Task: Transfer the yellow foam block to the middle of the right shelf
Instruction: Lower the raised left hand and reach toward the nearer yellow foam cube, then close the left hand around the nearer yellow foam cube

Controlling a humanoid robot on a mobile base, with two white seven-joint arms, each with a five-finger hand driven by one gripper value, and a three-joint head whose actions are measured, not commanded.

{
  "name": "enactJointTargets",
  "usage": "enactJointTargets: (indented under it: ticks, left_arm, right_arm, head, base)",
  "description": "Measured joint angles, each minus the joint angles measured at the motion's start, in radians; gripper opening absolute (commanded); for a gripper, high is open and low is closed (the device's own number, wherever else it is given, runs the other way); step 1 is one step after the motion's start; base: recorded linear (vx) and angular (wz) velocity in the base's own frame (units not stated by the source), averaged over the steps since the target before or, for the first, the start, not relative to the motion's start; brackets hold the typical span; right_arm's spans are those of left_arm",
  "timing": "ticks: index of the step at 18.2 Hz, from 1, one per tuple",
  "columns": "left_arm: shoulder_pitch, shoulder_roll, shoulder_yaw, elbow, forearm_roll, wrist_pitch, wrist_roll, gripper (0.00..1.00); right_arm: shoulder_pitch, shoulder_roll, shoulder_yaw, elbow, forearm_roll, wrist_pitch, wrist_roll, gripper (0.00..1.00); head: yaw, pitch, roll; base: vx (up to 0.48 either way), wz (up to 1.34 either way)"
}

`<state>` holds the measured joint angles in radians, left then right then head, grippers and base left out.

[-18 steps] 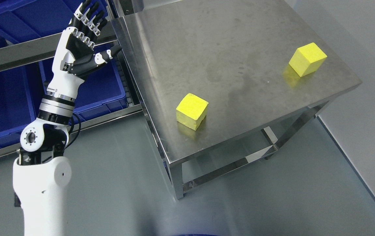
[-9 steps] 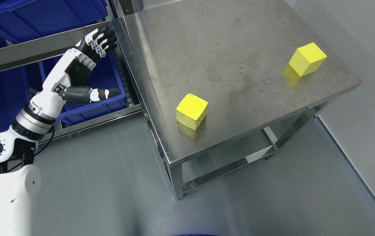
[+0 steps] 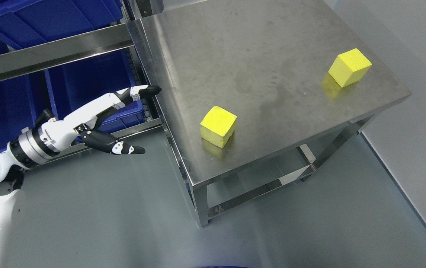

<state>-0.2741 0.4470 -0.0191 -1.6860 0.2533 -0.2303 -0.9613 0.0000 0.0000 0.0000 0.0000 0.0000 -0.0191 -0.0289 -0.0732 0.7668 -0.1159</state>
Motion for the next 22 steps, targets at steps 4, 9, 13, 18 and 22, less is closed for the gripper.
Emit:
enactJointTargets:
  ticks: [4,9,13,18,22]
  left_arm:
    - [-0.107,-0.009,-0.104,0.05,-0.083,0.115,-0.002,0.97]
    - [-0.198,-0.086,-0.196,0.129,-0.204,0.145,-0.002,0.97]
    - [-0.255,-0.157,-0.246,0.194,-0.281,0.148,-0.002,0.97]
    - [-0.324,-0.233,-0.288,0.281,-0.333,0.148,0.001,0.98]
    - [-0.372,-0.279,-0.309,0.344,-0.349,0.153,0.004,0.94]
  right_arm:
    - [0.0,0.0,0.0,0.0,0.0,0.0,0.0,1.0]
    - [0.0,0.0,0.0,0.0,0.0,0.0,0.0,1.0]
    - [0.0,0.0,0.0,0.0,0.0,0.0,0.0,1.0]
    - [0.0,0.0,0.0,0.0,0.0,0.0,0.0,1.0]
    - [0.0,0.0,0.0,0.0,0.0,0.0,0.0,1.0]
  head:
    - [0.0,0.0,0.0]
    - [0.0,0.0,0.0]
    - [0.0,0.0,0.0]
    - [0.0,0.0,0.0]
    - [0.0,0.0,0.0]
  base:
    - [0.0,0.0]
    - [0.0,0.0]
    - [0.0,0.0]
    - [0.0,0.0]
    - [0.0,0.0]
